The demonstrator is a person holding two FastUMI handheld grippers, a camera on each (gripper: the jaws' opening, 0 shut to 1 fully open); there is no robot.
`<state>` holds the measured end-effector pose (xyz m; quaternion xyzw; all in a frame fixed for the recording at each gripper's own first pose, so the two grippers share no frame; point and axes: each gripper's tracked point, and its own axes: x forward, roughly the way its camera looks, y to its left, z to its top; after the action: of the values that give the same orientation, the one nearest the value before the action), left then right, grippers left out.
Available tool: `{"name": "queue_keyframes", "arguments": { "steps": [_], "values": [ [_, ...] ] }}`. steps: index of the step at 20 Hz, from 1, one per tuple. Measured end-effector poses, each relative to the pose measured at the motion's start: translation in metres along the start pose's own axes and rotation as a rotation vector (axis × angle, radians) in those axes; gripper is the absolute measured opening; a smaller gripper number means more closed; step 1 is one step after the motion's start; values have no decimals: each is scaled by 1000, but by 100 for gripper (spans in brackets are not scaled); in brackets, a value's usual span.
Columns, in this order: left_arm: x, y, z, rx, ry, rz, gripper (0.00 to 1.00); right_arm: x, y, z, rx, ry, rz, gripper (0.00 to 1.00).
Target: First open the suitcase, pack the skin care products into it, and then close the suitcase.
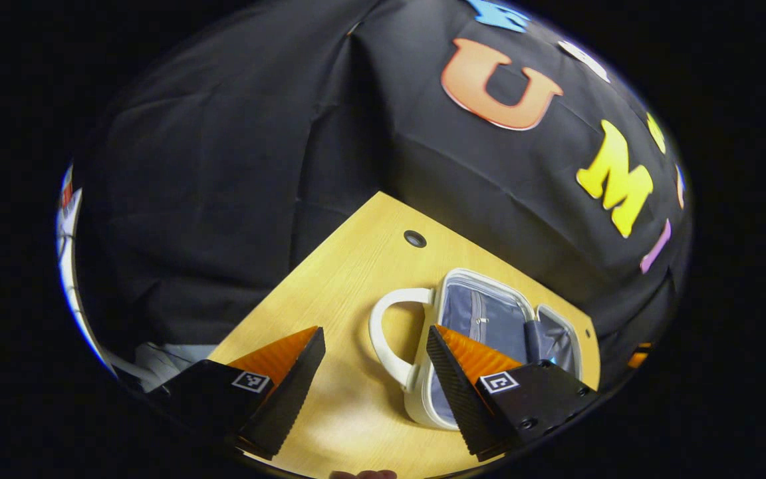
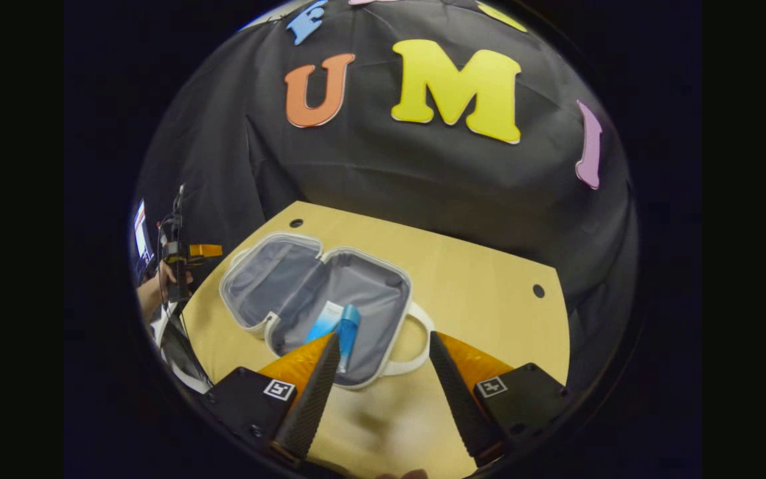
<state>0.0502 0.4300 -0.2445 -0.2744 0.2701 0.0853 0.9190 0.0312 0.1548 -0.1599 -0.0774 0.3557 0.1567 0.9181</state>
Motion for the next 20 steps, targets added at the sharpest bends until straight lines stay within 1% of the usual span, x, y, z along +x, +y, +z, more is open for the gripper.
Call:
{"name": "queue_keyframes", "arguments": {
  "steps": [2, 3, 4, 5, 6, 8, 9, 10, 11, 12, 13, 14, 15, 16, 17, 18, 19, 20],
  "values": [
    [17, 10, -7, -111, 64, -3, 98, -2, -13, -8, 37, 18, -19, 80],
    [26, 11, -12, -160, 90, -10, 97, -2, -18, -18, 66, 45, -32, 78],
    [33, 10, -17, -198, 114, -19, 97, -2, -24, -26, 100, 66, -39, 80],
    [39, 9, -19, -215, 128, -20, 100, -2, -28, -31, 132, 81, -47, 80],
    [45, 11, -21, -218, 139, -22, 96, -3, -32, -36, 154, 89, -54, 80],
    [55, 5, -25, -213, 162, -35, 95, -4, -37, -43, 162, 99, -70, 78],
    [60, 4, -26, -209, 167, -31, 90, -5, -38, -46, 158, 103, -73, 80],
    [65, 6, -25, -206, 171, -24, 87, -5, -37, -46, 158, 107, -63, 80],
    [69, 6, -26, -210, 177, -19, 89, -5, -34, -48, 167, 112, -51, 80],
    [72, 5, -25, -221, 185, -20, 86, -5, -30, -48, 178, 114, -39, 78],
    [74, 5, -27, -230, 194, -13, 71, -6, -28, -49, 174, 112, -34, 78],
    [77, 9, -27, -228, 197, 5, 58, -7, -28, -49, 160, 108, -35, 80],
    [81, 10, -28, -229, 198, 10, 51, -9, -26, -49, 143, 99, -33, 78],
    [83, 7, -30, -230, 205, 11, 52, -12, -23, -47, 124, 86, -29, 77],
    [83, 5, -30, -228, 208, 11, 36, -14, -22, -44, 105, 69, -25, 80],
    [83, 4, -30, -213, 202, 23, 31, -17, -22, -40, 91, 50, -26, 80],
    [82, 3, -28, -189, 195, 26, 21, -19, -21, -37, 83, 33, -24, 80],
    [79, 1, -23, -164, 179, 22, 20, -22, -20, -33, 80, 17, -21, 78]
  ]
}}
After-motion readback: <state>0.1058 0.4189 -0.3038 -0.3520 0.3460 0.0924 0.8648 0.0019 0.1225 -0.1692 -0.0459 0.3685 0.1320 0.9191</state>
